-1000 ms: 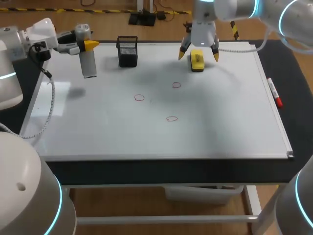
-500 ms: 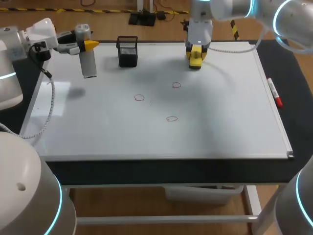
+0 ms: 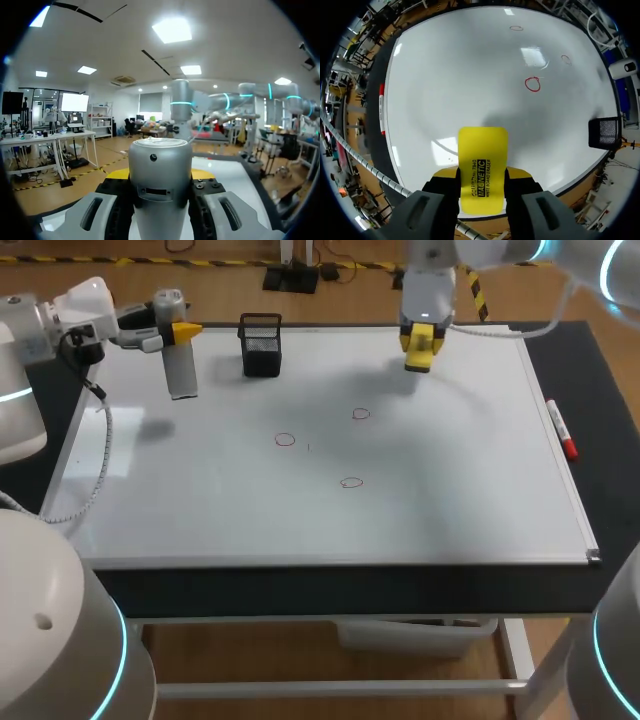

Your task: Pick up the inspection probe, press it on each red-marked spot on the whiteboard one by one, put down the probe, pick up the eraser, and wipe off all the red marks.

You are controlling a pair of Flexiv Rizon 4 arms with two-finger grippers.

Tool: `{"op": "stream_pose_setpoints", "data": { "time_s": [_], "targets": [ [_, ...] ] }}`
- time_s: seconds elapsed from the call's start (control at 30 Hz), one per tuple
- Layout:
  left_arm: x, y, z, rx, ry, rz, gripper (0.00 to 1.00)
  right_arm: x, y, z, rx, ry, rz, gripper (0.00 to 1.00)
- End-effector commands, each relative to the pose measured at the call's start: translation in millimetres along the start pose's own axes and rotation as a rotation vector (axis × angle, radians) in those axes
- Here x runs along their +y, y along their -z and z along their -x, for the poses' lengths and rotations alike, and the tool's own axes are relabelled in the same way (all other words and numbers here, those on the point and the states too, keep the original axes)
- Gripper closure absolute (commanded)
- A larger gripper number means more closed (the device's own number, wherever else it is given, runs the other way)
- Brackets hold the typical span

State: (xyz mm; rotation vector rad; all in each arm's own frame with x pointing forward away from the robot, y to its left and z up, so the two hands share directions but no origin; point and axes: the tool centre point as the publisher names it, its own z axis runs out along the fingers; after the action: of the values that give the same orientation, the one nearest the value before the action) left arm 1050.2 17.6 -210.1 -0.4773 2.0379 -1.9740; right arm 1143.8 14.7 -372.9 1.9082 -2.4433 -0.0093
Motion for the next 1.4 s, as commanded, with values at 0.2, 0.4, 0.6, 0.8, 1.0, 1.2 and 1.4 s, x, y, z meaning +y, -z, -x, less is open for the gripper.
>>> {"op": "stream_pose_setpoints", "data": {
  "time_s": [0.2, 0.4, 0.6, 0.8, 1.0, 1.2, 1.4],
  "targets": [
    [-0.5, -1, -0.6, -0.003, -0.002, -0.002, 1.0, 46, 32, -51, 0.005, -0.089, -0.124, 1.0],
    [-0.5, -1, -0.6, -0.003, -0.002, -0.002, 1.0, 61, 31, -81, 0.003, -0.176, -0.123, 1.0],
    [-0.5, -1, -0.6, -0.003, -0.002, -0.002, 1.0, 79, 30, -104, -0.007, -0.249, -0.111, 1.0],
    [-0.5, -1, -0.6, -0.003, -0.002, -0.002, 1.0, 94, 28, -123, -0.013, -0.302, -0.106, 1.0],
    [-0.5, -1, -0.6, -0.003, -0.002, -0.002, 1.0, 107, 16, -135, -0.005, -0.346, -0.084, 1.0],
    [-0.5, -1, -0.6, -0.003, -0.002, -0.002, 1.0, 114, 9, -143, -0.01, -0.381, -0.061, 1.0],
    [-0.5, -1, -0.6, -0.003, -0.002, -0.002, 1.0, 117, 9, -147, -0.054, -0.39, -0.015, 1.0]
  ]
}}
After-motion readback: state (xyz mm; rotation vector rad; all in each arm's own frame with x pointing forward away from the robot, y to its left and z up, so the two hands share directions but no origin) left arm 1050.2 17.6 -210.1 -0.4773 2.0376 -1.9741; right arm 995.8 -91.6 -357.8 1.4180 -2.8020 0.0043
